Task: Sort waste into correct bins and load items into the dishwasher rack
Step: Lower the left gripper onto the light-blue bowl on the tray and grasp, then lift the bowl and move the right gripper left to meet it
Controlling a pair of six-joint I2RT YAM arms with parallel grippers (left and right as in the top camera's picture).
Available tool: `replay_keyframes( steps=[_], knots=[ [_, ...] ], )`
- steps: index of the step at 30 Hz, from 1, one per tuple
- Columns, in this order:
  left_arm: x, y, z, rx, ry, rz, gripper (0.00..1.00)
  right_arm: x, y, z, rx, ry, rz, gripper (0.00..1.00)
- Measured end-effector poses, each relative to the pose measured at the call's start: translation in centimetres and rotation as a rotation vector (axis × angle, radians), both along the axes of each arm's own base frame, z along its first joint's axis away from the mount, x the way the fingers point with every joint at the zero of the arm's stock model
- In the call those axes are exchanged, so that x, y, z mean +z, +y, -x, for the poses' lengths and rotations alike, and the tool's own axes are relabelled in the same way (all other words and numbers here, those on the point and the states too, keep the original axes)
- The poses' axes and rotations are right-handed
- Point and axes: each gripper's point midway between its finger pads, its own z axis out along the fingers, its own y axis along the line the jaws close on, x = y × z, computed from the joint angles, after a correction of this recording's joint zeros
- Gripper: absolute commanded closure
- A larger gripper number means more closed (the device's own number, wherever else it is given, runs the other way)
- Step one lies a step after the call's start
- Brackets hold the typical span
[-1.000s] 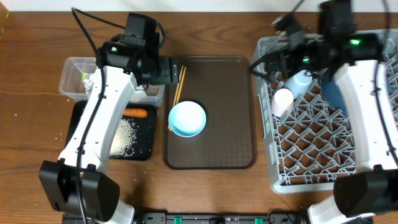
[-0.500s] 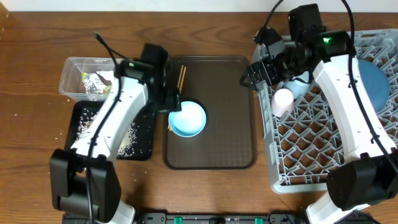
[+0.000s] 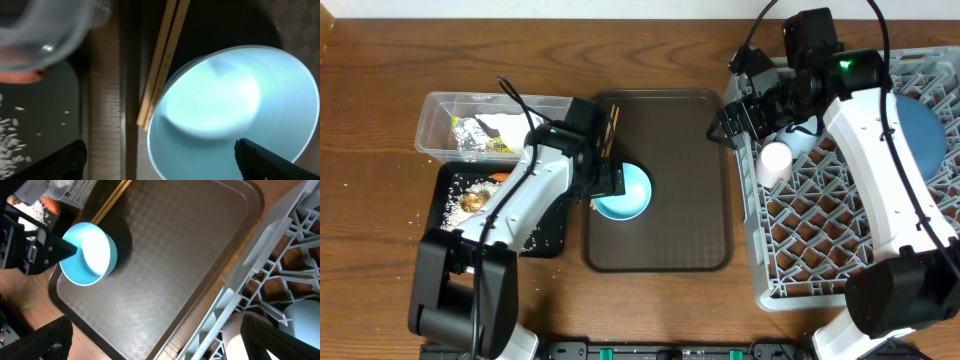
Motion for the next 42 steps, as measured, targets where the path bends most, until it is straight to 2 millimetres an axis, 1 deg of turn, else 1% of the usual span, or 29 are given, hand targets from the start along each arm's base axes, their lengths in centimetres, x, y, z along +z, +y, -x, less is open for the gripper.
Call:
replay_keyframes(
  steps=[2, 6, 7, 13, 14, 16, 19, 22, 24, 28, 30, 31, 32, 33, 37, 42],
  knots=[
    [-0.4, -0.2, 0.2, 0.000, 0.000, 0.001, 0.14, 0.0, 0.0, 0.0, 0.000, 0.001, 0.001, 0.01],
    [-1.1, -0.9, 0.1, -0.011, -0.022, 0.011, 0.31, 0.0, 0.0, 0.1, -0.001, 0.003, 0.001, 0.01],
    [-1.2, -1.0, 0.0, -0.014, -0.030, 0.013, 0.34, 0.0, 0.0, 0.1, -0.001, 0.003, 0.002, 0.01],
    [-2.3, -1.3, -0.5, -0.016, -0.074, 0.029, 0.36, -0.1, -0.1, 0.1, -0.002, 0.005, 0.003, 0.01],
    [-2.5, -1.3, -0.4, -0.016, -0.075, 0.029, 0.38, -0.1, -0.1, 0.1, -0.002, 0.007, 0.004, 0.01],
    [-2.6, -1.2, -0.3, -0.013, -0.071, 0.028, 0.47, -0.1, -0.1, 0.1, -0.003, 0.008, 0.004, 0.01],
    [-2.7, -1.2, -0.2, -0.015, -0.070, 0.028, 0.54, -0.1, -0.1, 0.2, -0.003, 0.011, 0.004, 0.01],
    [-2.7, -1.2, -0.3, -0.016, -0.072, 0.028, 0.58, -0.1, -0.1, 0.2, -0.003, 0.013, 0.005, 0.01],
    [-2.7, -1.2, -0.3, -0.013, -0.072, 0.029, 0.64, -0.1, -0.1, 0.3, -0.003, 0.015, 0.006, 0.01],
    [-2.6, -1.3, -0.4, -0.013, -0.076, 0.030, 0.69, -0.2, -0.2, 0.4, -0.004, 0.021, 0.007, 0.01],
    [-2.6, -1.3, -0.4, -0.009, -0.075, 0.031, 0.76, -0.2, -0.2, 0.6, -0.004, 0.027, 0.009, 0.01],
    [-2.6, -1.3, -0.4, -0.010, -0.076, 0.031, 0.81, -0.3, -0.2, 0.6, -0.004, 0.031, 0.010, 0.01],
    [-2.6, -1.3, -0.4, -0.007, -0.075, 0.031, 0.91, -0.3, -0.2, 0.8, -0.004, 0.037, 0.011, 0.01],
    [-2.6, -1.3, -0.4, -0.009, -0.075, 0.031, 0.94, -0.3, -0.3, 0.8, -0.004, 0.040, 0.013, 0.01],
    [-2.2, -1.3, -0.5, -0.009, -0.087, 0.035, 0.94, -0.4, -0.3, 1.1, -0.005, 0.050, 0.015, 0.01],
    [0.0, -1.4, -0.8, -0.009, -0.144, 0.055, 0.94, -0.4, -0.3, 1.1, -0.005, 0.051, 0.016, 0.01]
  ],
)
